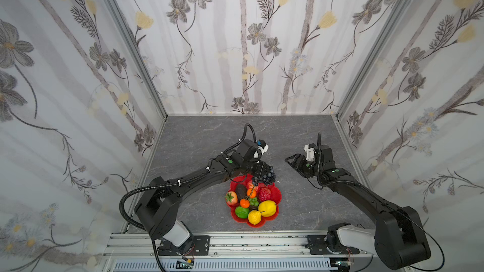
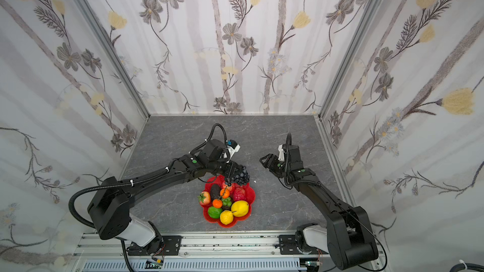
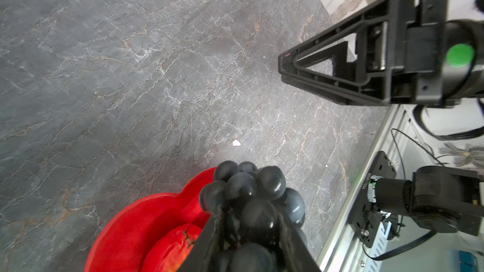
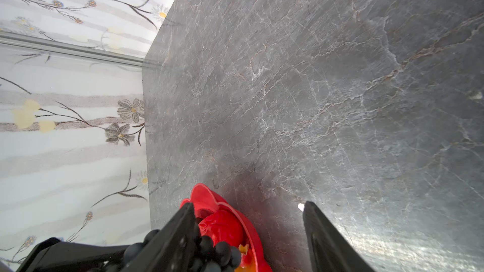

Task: Arrange fruit in a fruit bowl
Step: Place the fruits in the fruit bowl.

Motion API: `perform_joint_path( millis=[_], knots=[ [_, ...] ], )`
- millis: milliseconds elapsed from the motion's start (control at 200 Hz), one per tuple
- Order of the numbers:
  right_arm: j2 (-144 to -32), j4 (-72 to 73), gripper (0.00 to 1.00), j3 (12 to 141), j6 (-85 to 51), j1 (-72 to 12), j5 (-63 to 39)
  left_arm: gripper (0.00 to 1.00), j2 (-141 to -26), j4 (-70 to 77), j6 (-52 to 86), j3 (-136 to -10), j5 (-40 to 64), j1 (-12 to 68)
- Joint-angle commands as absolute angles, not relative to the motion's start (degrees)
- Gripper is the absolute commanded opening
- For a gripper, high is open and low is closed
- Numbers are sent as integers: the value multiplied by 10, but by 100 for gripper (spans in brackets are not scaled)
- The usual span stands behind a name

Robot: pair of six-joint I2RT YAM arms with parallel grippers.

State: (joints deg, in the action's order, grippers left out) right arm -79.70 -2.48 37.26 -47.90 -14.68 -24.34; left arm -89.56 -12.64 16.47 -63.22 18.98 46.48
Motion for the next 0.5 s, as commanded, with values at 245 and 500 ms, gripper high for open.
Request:
perform_joint_path(
  millis=[245, 500],
  knots=[
    [-816, -5, 67, 366, -478, -149, -264, 35, -921, -151, 113, -610, 99, 468],
    [-829, 5, 67, 365, -485, -153, -265, 40, -903, -161, 96, -596, 68, 466]
  ],
)
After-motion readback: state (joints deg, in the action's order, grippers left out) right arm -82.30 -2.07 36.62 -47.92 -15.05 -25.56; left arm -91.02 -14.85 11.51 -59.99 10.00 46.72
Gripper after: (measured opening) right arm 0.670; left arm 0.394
